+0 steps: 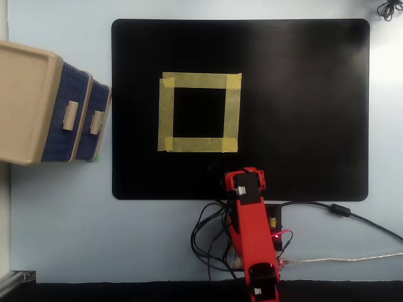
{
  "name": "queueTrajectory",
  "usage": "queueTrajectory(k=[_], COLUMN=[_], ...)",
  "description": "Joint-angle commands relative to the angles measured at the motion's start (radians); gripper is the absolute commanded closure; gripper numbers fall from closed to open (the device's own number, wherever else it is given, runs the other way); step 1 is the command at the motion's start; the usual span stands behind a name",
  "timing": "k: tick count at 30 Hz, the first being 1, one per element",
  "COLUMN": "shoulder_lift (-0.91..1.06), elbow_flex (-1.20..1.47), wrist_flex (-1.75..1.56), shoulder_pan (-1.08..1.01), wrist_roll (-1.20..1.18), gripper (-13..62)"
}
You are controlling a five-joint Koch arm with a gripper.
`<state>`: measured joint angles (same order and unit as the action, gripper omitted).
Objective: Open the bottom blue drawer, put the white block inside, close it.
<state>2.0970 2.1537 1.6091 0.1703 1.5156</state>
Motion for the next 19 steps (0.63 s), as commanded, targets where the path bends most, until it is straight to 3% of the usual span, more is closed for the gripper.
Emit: queueTrajectory(k=[1,3,10,19], shoulder_lift=[0.140,0.262,0.253,0.253], elbow_flex=[0.048,0.178,0.298,0.302], wrist_flex=[-0.089,-0.109,0.071,0.071], shoulder_pan=[0.012,0.005,0.006,0.005], wrist_roll=[0.002,-0.005,0.003,0.002], gripper=[15.3,15.3,15.2,15.1])
